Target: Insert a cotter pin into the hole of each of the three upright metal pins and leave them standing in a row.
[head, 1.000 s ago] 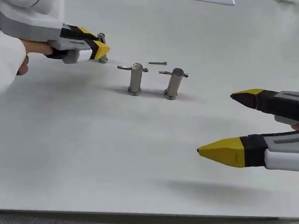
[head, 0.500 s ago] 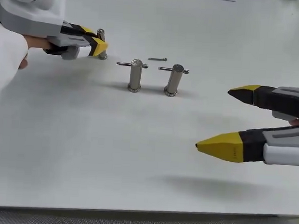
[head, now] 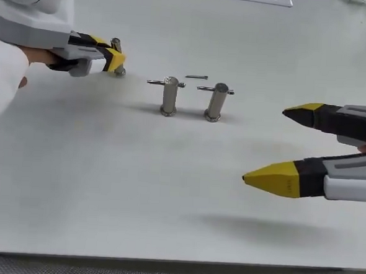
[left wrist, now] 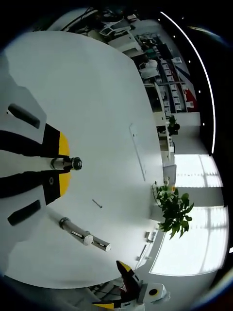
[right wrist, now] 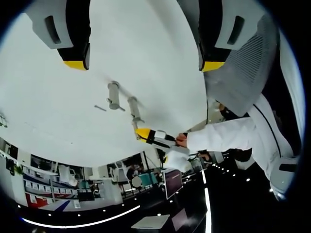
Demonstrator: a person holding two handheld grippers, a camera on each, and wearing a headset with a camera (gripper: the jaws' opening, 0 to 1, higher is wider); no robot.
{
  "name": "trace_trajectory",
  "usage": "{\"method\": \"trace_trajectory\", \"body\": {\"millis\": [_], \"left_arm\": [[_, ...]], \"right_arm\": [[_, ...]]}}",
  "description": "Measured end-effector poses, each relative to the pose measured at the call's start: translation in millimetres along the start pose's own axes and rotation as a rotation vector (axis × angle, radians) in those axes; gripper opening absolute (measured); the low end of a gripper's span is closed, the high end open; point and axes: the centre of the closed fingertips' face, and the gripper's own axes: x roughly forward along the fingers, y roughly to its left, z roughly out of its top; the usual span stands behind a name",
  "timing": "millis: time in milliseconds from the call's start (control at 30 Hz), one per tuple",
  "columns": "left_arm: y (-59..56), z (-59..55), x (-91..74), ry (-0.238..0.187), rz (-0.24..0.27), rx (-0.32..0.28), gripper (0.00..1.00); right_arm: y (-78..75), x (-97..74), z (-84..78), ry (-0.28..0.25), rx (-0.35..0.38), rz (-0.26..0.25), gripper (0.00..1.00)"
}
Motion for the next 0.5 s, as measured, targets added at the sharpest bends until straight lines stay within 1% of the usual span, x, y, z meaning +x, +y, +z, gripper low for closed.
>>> {"method": "trace_trajectory", "body": {"millis": [200, 300, 367, 500], "left_arm": [[-4.8, -2.5, -25.9, -0.014, 0.025, -0.018, 0.05], [-8.6, -4.7, -37.8, -0.013, 0.031, -0.023, 0.06], [-13.4, -6.8, -47.2, -0.009, 0.038, -0.023, 0.06], [-24.7, -8.0, -56.8, -0.013, 0.034, -0.021, 0.06]], "right_arm": [[3.5, 3.0, 2.3, -0.003, -0.017, 0.014, 0.9], [4.8, 4.0, 3.2, -0.007, -0.022, 0.017, 0.9], [6.8, 4.8, 3.9, -0.013, -0.024, 0.021, 0.9], [10.6, 6.2, 3.2, -0.015, -0.028, 0.027, 0.9]]}}
